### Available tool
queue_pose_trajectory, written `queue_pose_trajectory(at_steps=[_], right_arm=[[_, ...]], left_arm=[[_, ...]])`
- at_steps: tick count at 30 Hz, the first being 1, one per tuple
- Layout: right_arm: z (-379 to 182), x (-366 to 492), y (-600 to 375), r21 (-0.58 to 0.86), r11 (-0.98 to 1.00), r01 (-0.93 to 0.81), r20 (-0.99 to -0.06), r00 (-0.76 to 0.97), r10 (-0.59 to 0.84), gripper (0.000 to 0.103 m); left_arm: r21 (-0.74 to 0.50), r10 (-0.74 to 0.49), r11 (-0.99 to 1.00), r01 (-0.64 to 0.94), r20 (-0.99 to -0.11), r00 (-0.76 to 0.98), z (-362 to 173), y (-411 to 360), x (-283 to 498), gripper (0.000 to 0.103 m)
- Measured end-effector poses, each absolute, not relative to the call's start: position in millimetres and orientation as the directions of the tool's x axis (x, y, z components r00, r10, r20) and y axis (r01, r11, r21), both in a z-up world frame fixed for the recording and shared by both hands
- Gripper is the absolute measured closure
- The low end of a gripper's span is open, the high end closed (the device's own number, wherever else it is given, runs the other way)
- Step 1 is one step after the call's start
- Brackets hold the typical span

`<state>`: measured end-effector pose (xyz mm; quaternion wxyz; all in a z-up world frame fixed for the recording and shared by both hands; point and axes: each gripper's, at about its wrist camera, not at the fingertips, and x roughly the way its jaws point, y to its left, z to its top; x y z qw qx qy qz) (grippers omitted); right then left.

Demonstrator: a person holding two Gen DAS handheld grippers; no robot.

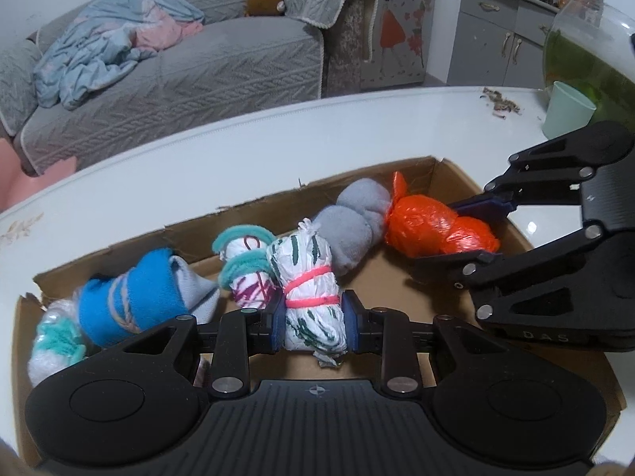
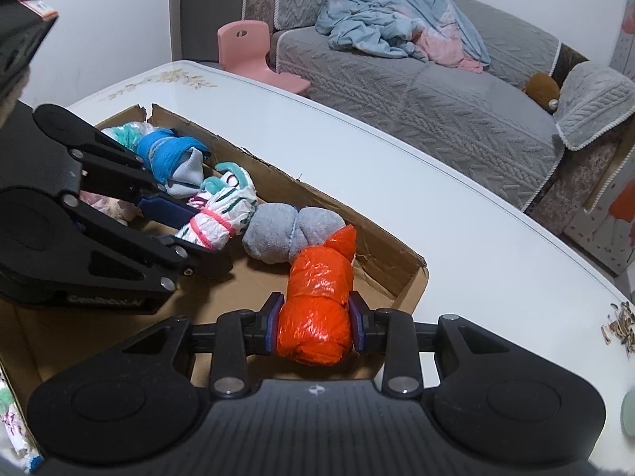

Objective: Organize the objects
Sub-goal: 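Carry green-striped bundle and orange bag bundle over the box, then open both grippers to drop the green-striped and orange bundles into the box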

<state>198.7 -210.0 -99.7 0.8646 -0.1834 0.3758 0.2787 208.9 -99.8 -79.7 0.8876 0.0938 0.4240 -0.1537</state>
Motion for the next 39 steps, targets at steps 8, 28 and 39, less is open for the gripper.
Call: queue_pose_trajectory(at_steps=[8, 28, 39], right_arm=[[-99.9, 203.2, -208.0, -0.120, 0.775, -0.620, -0.757, 0.562, 0.332, 0.071], [-82.7, 193.9, -200.7, -0.141, 0.807, -0.573, -0.742, 0.601, 0.297, 0.053], [-73.8, 173.3, -180.5, -0.159, 0.788, -0.595, -0.736, 0.603, 0.307, 0.046]], left_arm=[[0.027, -0.192, 0.939, 0.342, -0.786, 0.588, -81.2, -102.3, 214.2, 0.067], [0.030, -0.097, 0.982, 0.187, -0.767, 0.634, -57.0, -91.8, 199.5, 0.043], [-0.006, -0.083, 0.994, 0.112, -0.713, 0.696, -23.0, -73.0, 176.5, 0.027]])
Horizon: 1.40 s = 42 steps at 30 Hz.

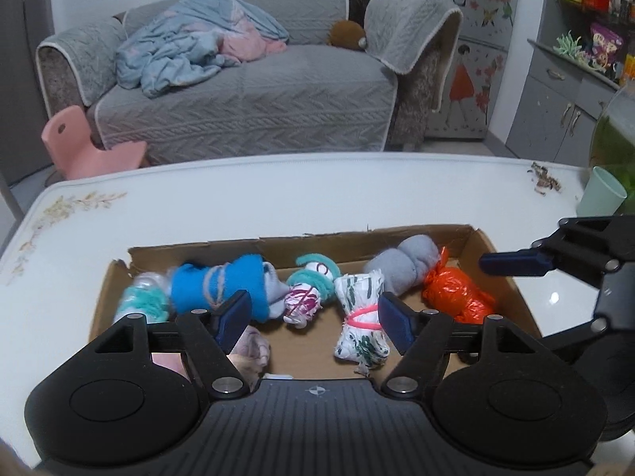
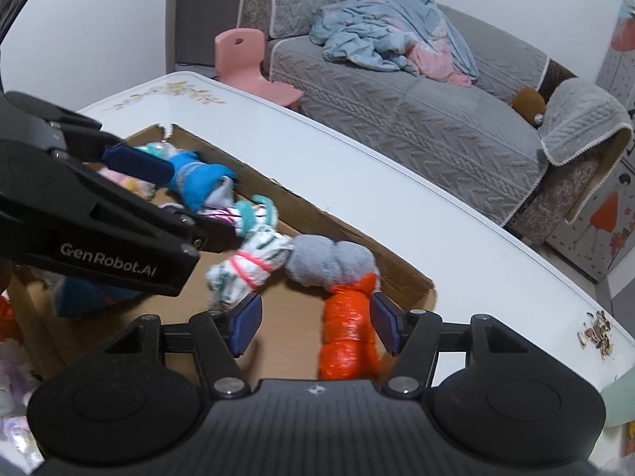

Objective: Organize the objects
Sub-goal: 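Open both grippers to drop the green-striped and orange bundles into the box, then move both grippers back over the remaining pile of bundles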

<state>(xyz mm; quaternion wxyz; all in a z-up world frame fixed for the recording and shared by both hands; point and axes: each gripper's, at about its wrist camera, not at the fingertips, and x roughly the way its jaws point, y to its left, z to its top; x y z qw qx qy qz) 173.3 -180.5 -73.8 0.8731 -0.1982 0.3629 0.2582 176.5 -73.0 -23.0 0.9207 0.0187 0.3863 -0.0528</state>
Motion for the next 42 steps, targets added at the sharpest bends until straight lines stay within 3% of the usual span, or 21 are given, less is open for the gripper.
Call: queue_pose_trajectory(at_steps=[19, 42], right_arm=[[-55.4, 128.3, -162.9, -0.159, 0.792, -0.590, -0.705, 0.629, 0.327, 0.038], [-56.7, 56.1, -170.2, -0.052, 0.836, -0.546, -0.667, 0.643, 0.378, 0.028]], left_arm=[[-0.023, -0.009, 1.000, -0.010, -0.687, 0.727, -2.2, -6.2, 116.6, 0.021], [-0.017, 0.027, 0.999, -0.051, -0.673, 0.739, -8.8, 38.8, 34.0, 0.018]])
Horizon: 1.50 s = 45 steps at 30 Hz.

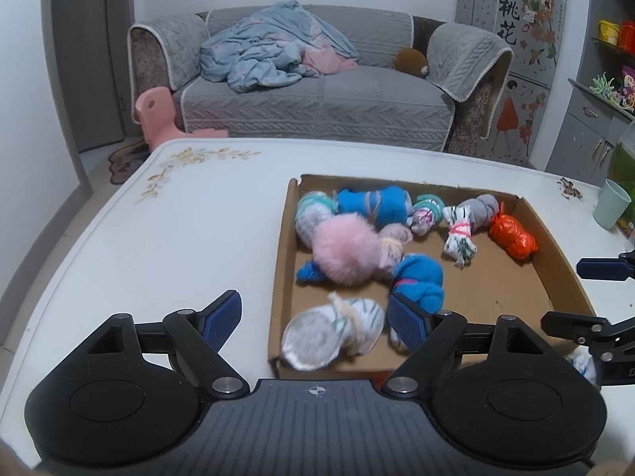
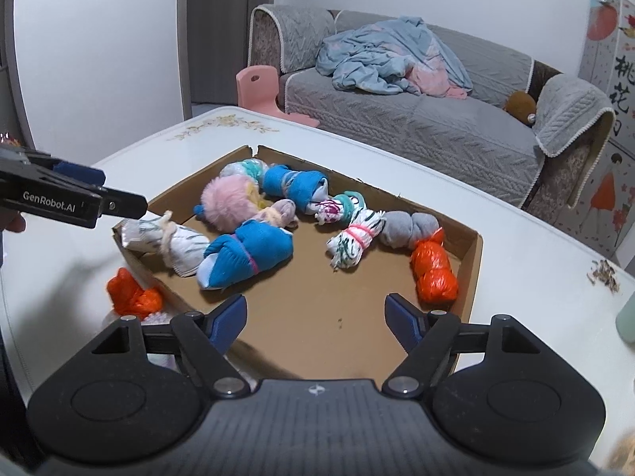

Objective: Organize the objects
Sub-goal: 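Move both grippers back over the remaining pile of bundles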

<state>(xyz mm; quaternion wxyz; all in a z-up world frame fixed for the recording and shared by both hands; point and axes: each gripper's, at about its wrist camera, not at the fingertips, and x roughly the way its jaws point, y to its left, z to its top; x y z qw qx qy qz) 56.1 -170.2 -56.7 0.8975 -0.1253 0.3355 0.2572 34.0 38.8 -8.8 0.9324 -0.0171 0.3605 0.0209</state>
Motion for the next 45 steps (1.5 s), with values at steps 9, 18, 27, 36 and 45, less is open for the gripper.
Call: queue_pose_trajectory(at_steps=[9, 18, 27, 36, 45], right_arm=[[-62.7, 35.4, -180.4, -0.018, 0.856, -0.517, -0.651, 0.655, 0.382, 0.025], [-77.2, 9.4, -197.2, 0.014, 0.875, -0.483, -0.632, 0.674, 0.382, 0.023], [-98.1, -5.2, -203.4, 0.014, 0.878, -0.479, -0.625, 0.681, 0.382, 0.019], [-115.3, -6.2, -203.5, 0.016, 0.875, -0.484, -0.654, 0.657, 0.375, 0.019], [-103.9, -34.2, -222.7, 0.028, 0.846, -0.533, -0.655, 0.630, 0.418, 0.016]], left_arm=[[-0.005, 0.022, 0.999, -0.034, -0.682, 0.731, -22.6, 39.3, 5.5, 0.017], [-0.033, 0.004, 0.999, -0.039, -0.707, 0.708, -41.2, 42.8, -18.8, 0.017], [-0.030, -0.041, 0.999, 0.028, -0.712, 0.701, -64.0, 19.9, -42.9, 0.013], [-0.044, -0.088, 0.996, 0.080, -0.702, 0.707, -68.7, 3.8, -43.7, 0.007], [-0.067, -0.140, 0.989, 0.134, -0.733, 0.666, -76.3, 9.0, -67.7, 0.006]])
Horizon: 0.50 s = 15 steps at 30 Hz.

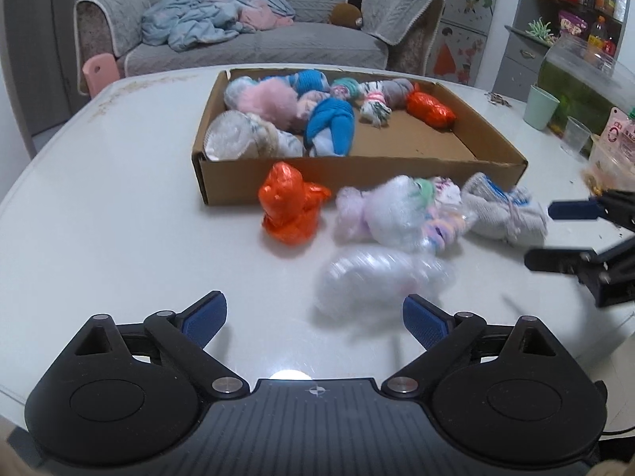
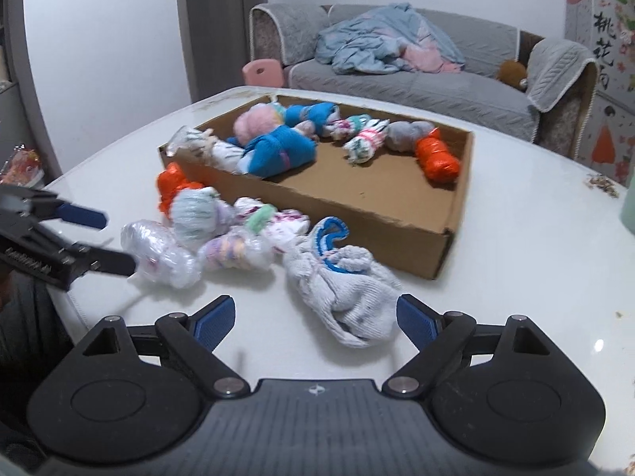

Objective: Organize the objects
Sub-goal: 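Move both grippers back over the remaining pile of bundles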

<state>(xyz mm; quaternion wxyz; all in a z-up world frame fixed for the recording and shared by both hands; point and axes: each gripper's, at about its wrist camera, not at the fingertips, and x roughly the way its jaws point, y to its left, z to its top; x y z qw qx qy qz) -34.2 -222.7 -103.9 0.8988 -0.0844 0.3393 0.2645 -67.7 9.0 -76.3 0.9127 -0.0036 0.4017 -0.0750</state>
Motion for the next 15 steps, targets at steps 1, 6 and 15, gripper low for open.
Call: queue_pose_trajectory(at_steps=[1, 6, 15], right_arm=[[-104.7, -30.4, -223.4, 0.021, 0.848, -0.530, -0.651, 0.636, 0.414, 0.016], [-111.2, -9.2, -220.3, -0.017, 0.820, -0.572, -0.633, 0.641, 0.434, 0.016], [-128.5, 5.2, -217.9, 0.023, 0.789, -0.614, -0.668, 0.578, 0.469, 0.029]], left_arm=[[-0.071, -0.146, 0.988, 0.139, -0.730, 0.668, -76.0, 7.5, -68.1, 0.006], [-0.032, -0.113, 0.991, 0.130, -0.714, 0.691, -74.7, 0.4, -60.0, 0.001], [0.013, -0.141, 0.979, 0.202, -0.670, 0.728, -86.4, -20.8, -46.5, 0.003]])
